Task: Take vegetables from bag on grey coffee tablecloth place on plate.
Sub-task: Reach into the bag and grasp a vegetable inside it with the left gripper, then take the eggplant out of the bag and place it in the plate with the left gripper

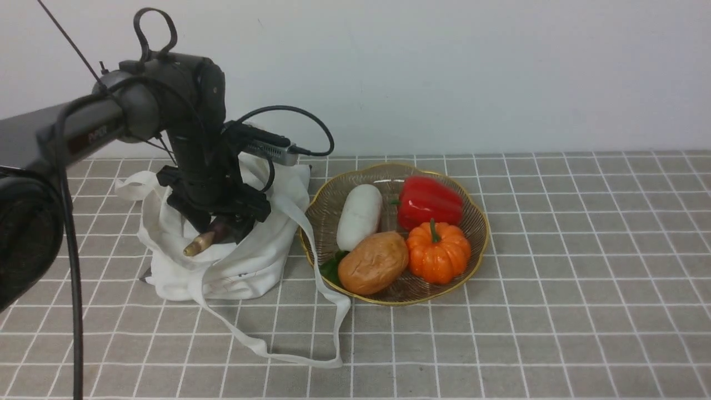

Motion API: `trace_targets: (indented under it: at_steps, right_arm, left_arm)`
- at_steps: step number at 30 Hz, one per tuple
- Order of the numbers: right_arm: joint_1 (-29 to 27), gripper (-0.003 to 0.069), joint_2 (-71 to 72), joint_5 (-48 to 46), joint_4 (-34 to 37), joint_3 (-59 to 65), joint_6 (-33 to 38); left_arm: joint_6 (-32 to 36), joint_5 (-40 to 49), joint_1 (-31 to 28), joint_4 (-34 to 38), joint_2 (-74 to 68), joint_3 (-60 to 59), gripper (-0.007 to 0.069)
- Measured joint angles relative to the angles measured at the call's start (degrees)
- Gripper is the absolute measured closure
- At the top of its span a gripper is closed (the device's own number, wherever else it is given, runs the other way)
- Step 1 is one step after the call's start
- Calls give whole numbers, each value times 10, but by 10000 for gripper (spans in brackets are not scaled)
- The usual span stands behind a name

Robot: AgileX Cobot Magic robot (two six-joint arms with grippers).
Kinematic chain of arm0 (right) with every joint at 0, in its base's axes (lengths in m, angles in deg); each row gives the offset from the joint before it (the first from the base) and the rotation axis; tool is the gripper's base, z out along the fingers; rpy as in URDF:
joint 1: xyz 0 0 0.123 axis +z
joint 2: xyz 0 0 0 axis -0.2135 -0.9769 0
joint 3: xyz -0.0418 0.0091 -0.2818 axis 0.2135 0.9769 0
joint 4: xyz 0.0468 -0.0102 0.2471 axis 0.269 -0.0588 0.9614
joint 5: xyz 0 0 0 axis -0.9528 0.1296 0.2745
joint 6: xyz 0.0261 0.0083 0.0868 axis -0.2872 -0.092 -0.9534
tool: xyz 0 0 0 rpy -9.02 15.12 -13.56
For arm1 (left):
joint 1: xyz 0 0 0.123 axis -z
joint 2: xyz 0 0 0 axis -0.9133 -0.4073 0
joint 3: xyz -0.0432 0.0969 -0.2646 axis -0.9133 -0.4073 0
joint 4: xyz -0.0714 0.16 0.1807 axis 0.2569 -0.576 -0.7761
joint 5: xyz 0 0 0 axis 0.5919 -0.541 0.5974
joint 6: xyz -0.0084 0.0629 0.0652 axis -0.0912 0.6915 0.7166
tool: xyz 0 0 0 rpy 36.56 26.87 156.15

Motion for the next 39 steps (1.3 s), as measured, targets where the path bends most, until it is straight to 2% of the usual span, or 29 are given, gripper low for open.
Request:
trace_targets:
  at_steps: [6, 9, 11, 13, 15, 21, 28, 32, 39]
  right_arm:
    - [0, 674, 0, 0, 0, 0, 0]
    - [0, 674, 0, 0, 0, 0, 0]
    - [0, 674, 0, 0, 0, 0, 0]
    - [0, 674, 0, 0, 0, 0, 0]
    - [0, 674, 0, 0, 0, 0, 0]
    - [0, 674, 0, 0, 0, 0, 0]
    - [0, 674, 0, 0, 0, 0, 0]
    - [0, 674, 0, 0, 0, 0, 0]
    - [0, 674, 0, 0, 0, 0, 0]
  left_arm:
    - [0, -21, 0, -7, -19, 1, 122]
    - [-4, -26, 0, -12, -27, 1, 148]
    - [-10, -27, 0, -20, -29, 1, 221]
    - [-11, -22, 0, -28, -29, 1, 363]
    - [-11, -10, 0, -29, -29, 1, 391]
    - [-11, 45, 0, -45, 11, 0, 385]
    - [-25, 56, -1, -63, 104, -4, 385]
    - [-30, 56, -1, -45, 167, -47, 385]
    - [-34, 58, -1, -48, 290, -186, 385]
